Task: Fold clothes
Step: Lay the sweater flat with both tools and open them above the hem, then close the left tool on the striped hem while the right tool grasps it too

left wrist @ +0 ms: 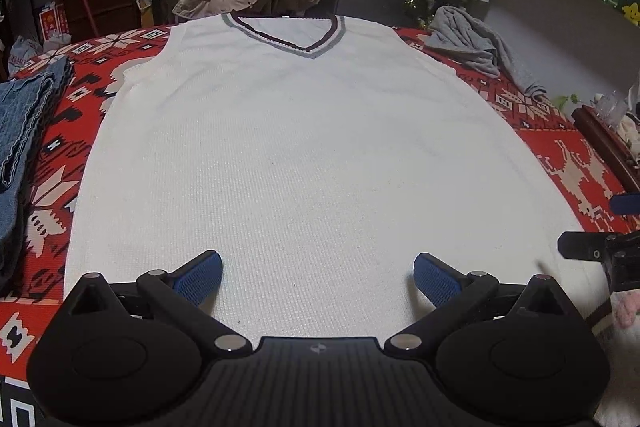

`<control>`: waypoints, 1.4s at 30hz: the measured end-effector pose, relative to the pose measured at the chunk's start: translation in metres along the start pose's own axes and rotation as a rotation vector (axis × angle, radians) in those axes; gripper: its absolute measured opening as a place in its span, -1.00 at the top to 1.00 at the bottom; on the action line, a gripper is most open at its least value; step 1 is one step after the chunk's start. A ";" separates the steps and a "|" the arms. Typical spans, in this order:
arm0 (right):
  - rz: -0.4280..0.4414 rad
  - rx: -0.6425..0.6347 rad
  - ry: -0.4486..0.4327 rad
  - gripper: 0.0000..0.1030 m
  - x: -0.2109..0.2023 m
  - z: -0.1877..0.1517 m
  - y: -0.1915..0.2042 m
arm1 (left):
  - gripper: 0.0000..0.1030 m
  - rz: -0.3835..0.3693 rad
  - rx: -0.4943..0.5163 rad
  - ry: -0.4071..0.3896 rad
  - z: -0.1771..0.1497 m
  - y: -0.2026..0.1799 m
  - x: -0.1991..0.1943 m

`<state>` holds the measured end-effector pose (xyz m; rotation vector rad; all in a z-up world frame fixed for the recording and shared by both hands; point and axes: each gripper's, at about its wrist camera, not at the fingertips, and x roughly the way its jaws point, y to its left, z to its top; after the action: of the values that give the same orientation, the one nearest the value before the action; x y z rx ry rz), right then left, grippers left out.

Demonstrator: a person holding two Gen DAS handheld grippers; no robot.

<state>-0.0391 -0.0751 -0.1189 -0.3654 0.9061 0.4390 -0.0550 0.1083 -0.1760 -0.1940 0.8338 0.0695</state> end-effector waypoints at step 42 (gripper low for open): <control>0.456 0.503 0.254 0.12 0.000 -0.044 -0.121 | 0.36 -0.319 -0.574 0.153 -0.033 0.135 -0.106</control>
<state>-0.0070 -0.1995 -0.1296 0.2604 1.3149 0.5675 -0.1691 0.2360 -0.1385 -0.8786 0.9102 -0.0083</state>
